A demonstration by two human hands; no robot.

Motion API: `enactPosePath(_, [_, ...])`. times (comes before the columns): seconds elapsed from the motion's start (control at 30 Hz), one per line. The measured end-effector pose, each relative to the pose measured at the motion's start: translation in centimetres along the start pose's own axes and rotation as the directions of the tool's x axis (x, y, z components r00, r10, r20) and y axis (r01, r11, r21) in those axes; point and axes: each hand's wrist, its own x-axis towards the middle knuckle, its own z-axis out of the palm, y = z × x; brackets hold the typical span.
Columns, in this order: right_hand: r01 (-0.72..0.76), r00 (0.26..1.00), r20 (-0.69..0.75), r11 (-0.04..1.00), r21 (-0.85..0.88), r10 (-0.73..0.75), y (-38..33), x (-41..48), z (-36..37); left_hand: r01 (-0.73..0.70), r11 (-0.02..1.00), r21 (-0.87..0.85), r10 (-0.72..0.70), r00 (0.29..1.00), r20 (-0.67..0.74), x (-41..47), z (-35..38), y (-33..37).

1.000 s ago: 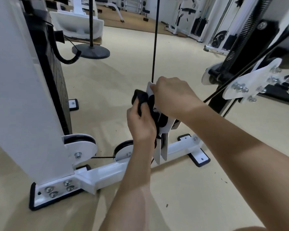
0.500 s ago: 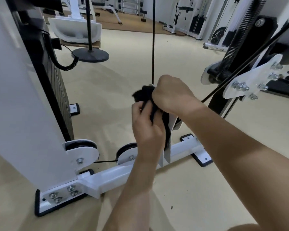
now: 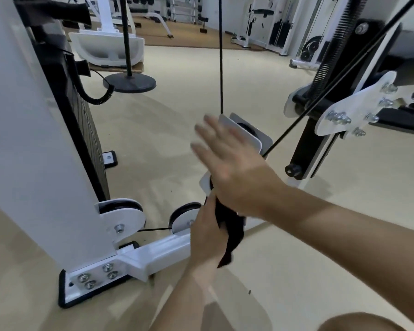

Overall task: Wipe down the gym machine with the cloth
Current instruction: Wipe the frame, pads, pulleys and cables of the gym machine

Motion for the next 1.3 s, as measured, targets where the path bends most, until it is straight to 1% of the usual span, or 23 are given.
enactPosePath(0.07, [0.244, 0.969, -0.061, 0.965, 0.097, -0.239, 1.0, -5.0, 1.2, 0.061, 0.992, -0.11, -0.075, 0.989, -0.126, -0.2, -0.8, 1.1])
enactPosePath(0.1, [0.19, 0.981, -0.074, 0.959, 0.21, -0.178, 1.0, -7.3, 2.0, 0.089, 0.97, -0.225, -0.14, 0.965, -0.222, -0.2, -1.4, 2.1])
enactPosePath(0.13, [0.053, 0.996, -0.081, 0.924, 0.379, -0.024, 0.9, -9.2, 2.9, 0.078, 0.934, -0.347, -0.184, 0.942, -0.282, -0.3, -1.8, 3.3])
enactPosePath(0.17, [-0.145, 0.98, -0.023, 0.785, 0.603, 0.199, 0.5, -10.2, 3.5, 0.051, 0.883, -0.466, -0.205, 0.936, -0.286, -0.6, -2.2, 4.7])
enactPosePath(0.2, [-0.317, 0.914, 0.109, 0.518, 0.794, 0.392, -0.2, -10.7, 4.1, 0.044, 0.838, -0.545, -0.205, 0.949, -0.238, -0.9, -2.2, 6.0])
enactPosePath(0.23, [-0.386, 0.845, 0.259, 0.198, 0.901, 0.467, -0.8, -10.6, 4.6, 0.057, 0.823, -0.566, -0.171, 0.974, -0.15, -1.3, -2.1, 7.5])
enactPosePath(0.27, [-0.391, 0.792, 0.368, -0.058, 0.918, 0.488, -1.0, -10.5, 5.1, 0.058, 0.844, -0.534, -0.112, 0.991, -0.07, -1.7, -2.0, 8.6])
enactPosePath(0.33, [-0.341, 0.729, 0.405, -0.22, 0.914, 0.552, -0.7, -10.5, 5.6, -0.049, 0.94, -0.338, 0.046, 0.999, -0.018, -2.2, -2.0, 10.1])
enactPosePath(0.43, [-0.279, 0.556, 0.286, -0.149, 0.949, 0.78, 2.3, -11.1, 5.5, -0.203, 0.979, -0.005, 0.195, 0.947, -0.255, -1.6, -3.2, 10.5])
enactPosePath(0.5, [-0.193, 0.477, 0.248, -0.175, 0.965, 0.843, 5.1, -10.2, 5.1, -0.163, 0.986, -0.02, 0.147, 0.929, -0.34, -0.5, -4.0, 10.9])
enactPosePath(0.53, [-0.092, 0.514, 0.267, -0.258, 0.962, 0.815, 6.0, -9.2, 5.0, -0.173, 0.985, 0.0, 0.164, 0.931, -0.327, 0.2, -4.1, 11.2])
enactPosePath(0.63, [0.025, 0.793, 0.232, -0.411, 0.911, 0.563, 5.2, -4.9, 4.4, -0.191, 0.981, 0.026, 0.19, 0.94, -0.284, 2.4, -4.2, 13.0])
enactPosePath(0.67, [0.041, 0.855, 0.203, -0.453, 0.891, 0.477, 4.4, -3.8, 4.8, -0.177, 0.984, 0.006, 0.171, 0.939, -0.298, 3.1, -4.2, 13.5])
enactPosePath(0.73, [0.098, 0.885, 0.184, -0.558, 0.824, 0.428, 3.0, -3.0, 5.3, -0.177, 0.984, 0.029, 0.176, 0.928, -0.33, 3.8, -4.1, 13.9])
enactPosePath(0.77, [0.115, 0.859, 0.179, -0.522, 0.845, 0.48, 2.8, -3.0, 5.9, -0.182, 0.982, 0.05, 0.189, 0.921, -0.342, 3.8, -4.2, 13.9])
enactPosePath(0.87, [0.059, 0.771, 0.036, -0.127, 0.99, 0.636, 4.0, -3.4, 7.2, -0.174, 0.984, 0.042, 0.177, 0.917, -0.357, 3.7, -4.0, 13.8])
enactPosePath(0.9, [0.035, 0.753, 0.012, -0.058, 0.998, 0.658, 4.8, -3.1, 7.1, -0.174, 0.984, 0.04, 0.177, 0.916, -0.36, 3.6, -3.8, 13.8])
enactPosePath(0.93, [0.039, 0.721, 0.015, -0.062, 0.997, 0.693, 5.6, -2.7, 6.8, -0.178, 0.983, 0.051, 0.184, 0.913, -0.364, 3.5, -3.6, 13.9])
enactPosePath(1.0, [0.169, 0.676, 0.099, -0.284, 0.944, 0.73, 7.3, -1.2, 5.6, -0.228, 0.969, 0.095, 0.247, 0.897, -0.366, 3.5, -3.1, 13.9])
enactPosePath(1.03, [0.218, 0.687, 0.145, -0.392, 0.894, 0.712, 7.8, -0.2, 4.9, -0.263, 0.957, 0.12, 0.289, 0.886, -0.362, 3.4, -2.9, 13.9])
enactPosePath(1.17, [0.143, 0.845, 0.311, -0.745, 0.652, 0.435, 5.8, 1.4, 4.0, -0.265, 0.949, 0.172, 0.308, 0.893, -0.329, 2.8, -2.9, 13.3])
enactPosePath(1.23, [0.181, 0.862, 0.303, -0.805, 0.566, 0.407, 4.6, -0.1, 4.8, -0.286, 0.913, 0.291, 0.37, 0.881, -0.296, 2.6, -3.7, 12.8])
enactPosePath(1.3, [0.249, 0.821, 0.195, -0.644, 0.723, 0.536, 4.6, -1.7, 5.9, -0.327, 0.875, 0.356, 0.428, 0.866, -0.256, 2.5, -4.1, 12.2])
